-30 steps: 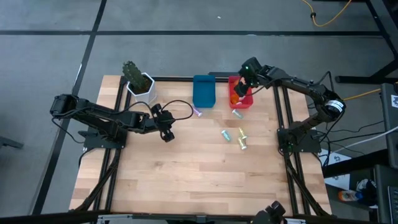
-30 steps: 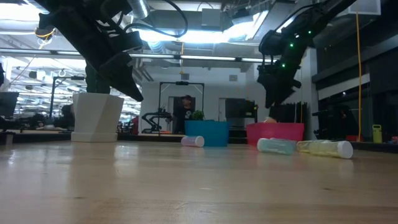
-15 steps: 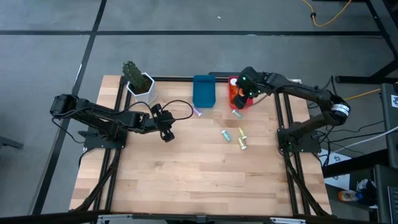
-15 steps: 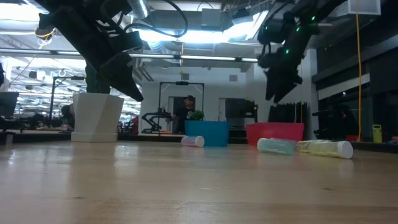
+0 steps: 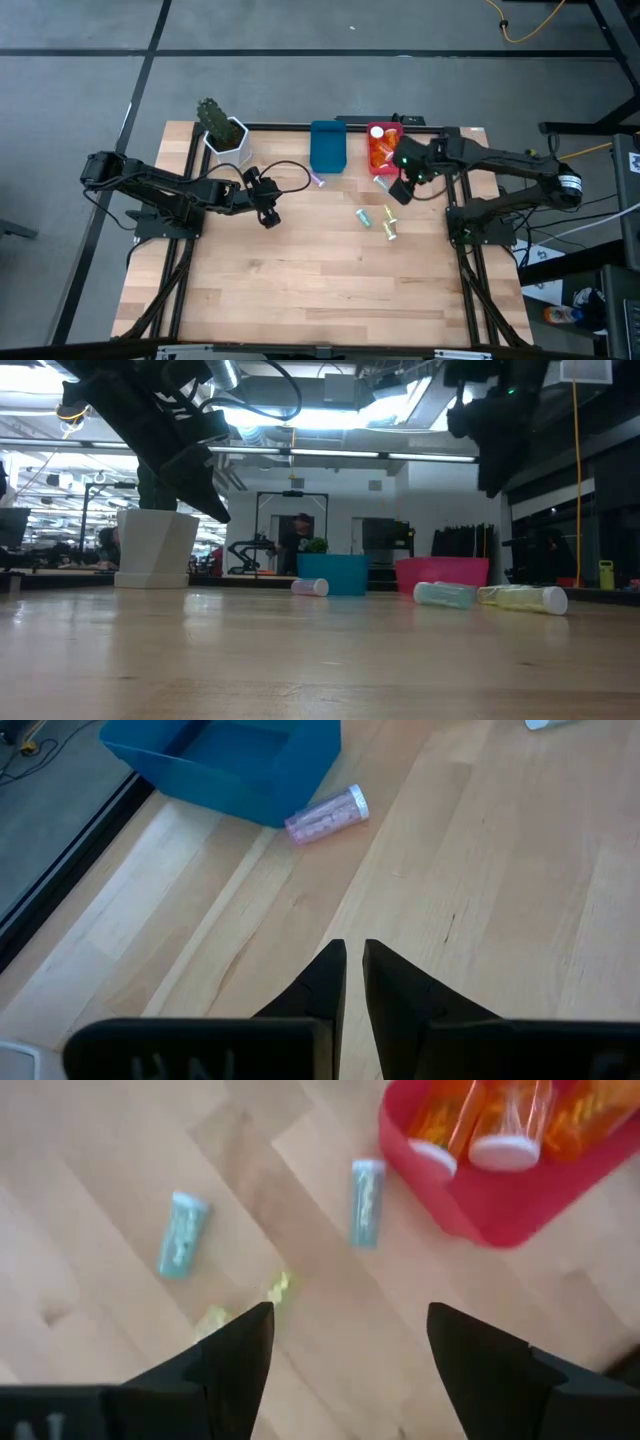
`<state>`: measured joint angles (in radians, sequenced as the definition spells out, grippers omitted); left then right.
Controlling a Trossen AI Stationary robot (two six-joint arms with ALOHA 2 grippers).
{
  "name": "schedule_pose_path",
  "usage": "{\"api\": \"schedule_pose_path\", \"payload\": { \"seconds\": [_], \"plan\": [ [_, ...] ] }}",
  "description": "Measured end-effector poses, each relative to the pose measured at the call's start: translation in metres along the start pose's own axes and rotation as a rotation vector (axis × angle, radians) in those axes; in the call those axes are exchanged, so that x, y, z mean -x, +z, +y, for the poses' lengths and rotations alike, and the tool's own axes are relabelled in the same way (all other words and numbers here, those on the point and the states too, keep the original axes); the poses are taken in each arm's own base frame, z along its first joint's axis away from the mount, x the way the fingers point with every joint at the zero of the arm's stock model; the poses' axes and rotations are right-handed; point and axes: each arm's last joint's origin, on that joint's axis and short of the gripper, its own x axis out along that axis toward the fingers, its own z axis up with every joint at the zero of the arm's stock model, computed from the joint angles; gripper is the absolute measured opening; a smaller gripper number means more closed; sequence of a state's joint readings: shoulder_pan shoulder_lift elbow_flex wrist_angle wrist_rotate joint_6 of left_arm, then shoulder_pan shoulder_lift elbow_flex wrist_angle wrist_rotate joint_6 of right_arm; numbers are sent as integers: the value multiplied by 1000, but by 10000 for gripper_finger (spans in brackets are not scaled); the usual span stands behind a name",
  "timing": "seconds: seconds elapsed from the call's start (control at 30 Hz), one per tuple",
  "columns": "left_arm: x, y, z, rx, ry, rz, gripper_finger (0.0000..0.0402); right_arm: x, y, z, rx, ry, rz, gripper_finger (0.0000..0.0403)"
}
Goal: Pick and place medicine bottles into bin by pill shape (circle, oval)
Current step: Put the bottom small yellow pill bottle into the blue bin
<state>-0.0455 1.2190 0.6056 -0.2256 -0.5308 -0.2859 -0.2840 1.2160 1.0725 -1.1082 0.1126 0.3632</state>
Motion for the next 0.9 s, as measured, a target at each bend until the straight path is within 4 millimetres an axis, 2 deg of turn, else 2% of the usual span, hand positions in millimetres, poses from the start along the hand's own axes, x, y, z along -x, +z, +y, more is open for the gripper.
{"api": "schedule_pose_path", "payload": {
  "seconds": [0.13, 0.23, 0.47, 0.6, 0.77, 0.9],
  "plan": [
    [0, 0, 0, 0, 0, 0, 35, 3, -13, 13, 15, -36, 28, 264],
    [0, 0, 0, -1, 0, 1, 35, -3, -26, 23, 52, -36, 60, 264],
    [0, 0, 0, 2, -1, 1, 35, -47, -79, 26, 40, -67, 163, 264],
    [0, 0, 0, 20, -1, 1, 35, -75, -104, 28, -1, -12, 197, 264],
    [0, 0, 0, 21, -1, 1, 35, -98, -121, 32, -28, 63, 160, 264],
    [0, 0, 0, 23, -1, -1, 35, -105, -122, 41, -50, 154, 78, 264]
  ]
}}
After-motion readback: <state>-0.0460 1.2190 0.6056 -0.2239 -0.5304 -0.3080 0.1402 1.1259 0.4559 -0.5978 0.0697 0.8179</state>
